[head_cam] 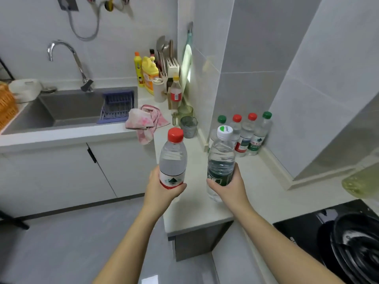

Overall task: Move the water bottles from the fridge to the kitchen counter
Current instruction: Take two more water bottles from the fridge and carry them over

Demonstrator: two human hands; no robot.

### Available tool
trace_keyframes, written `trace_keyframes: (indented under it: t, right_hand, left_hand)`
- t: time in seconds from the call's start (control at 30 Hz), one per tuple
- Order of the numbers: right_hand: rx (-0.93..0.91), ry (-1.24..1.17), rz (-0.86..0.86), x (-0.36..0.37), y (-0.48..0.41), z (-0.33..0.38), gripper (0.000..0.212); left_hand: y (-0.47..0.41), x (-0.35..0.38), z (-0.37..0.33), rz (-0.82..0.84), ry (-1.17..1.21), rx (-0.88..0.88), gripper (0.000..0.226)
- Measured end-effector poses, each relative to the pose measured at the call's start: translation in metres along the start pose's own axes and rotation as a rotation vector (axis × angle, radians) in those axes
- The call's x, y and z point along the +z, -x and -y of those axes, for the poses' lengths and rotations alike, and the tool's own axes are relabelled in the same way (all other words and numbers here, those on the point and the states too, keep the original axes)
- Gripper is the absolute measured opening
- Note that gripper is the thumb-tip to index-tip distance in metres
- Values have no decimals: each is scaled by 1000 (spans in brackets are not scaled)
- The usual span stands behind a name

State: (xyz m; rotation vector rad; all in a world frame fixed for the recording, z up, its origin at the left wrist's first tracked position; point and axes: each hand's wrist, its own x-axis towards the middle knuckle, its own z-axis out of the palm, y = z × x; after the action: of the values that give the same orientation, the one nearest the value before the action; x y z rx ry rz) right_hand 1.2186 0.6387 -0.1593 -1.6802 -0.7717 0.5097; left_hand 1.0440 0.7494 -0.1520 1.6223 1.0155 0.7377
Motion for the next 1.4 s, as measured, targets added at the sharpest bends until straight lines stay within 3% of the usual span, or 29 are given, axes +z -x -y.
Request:
trace_keyframes:
  t: [0.23,0.37,0.5,0.83,1.13,1.4]
  right_hand:
    - [108,26,-73,-25,-53,-58,55]
    - [135,42,-80,-36,-79,-87,56]
    - [150,34,-85,-39,-100,-112,59]
    - [161,16,-93,-27,-123,-138,63]
    - [228,84,-92,-29,-117,-153,69]
    - [229,168,-173,-60,-136,-167,61]
  left_hand:
    - [-58,77,21,101,17,-51,50]
    - [-86,117,35,122,-21,-26,37]
    - [-106,143,48,87,23,-59,41]
    - [-121,158,71,132,18,27,34]
    - [-115,150,91,153,-193,-22,46]
    - [-141,190,78,231,-201,36,41]
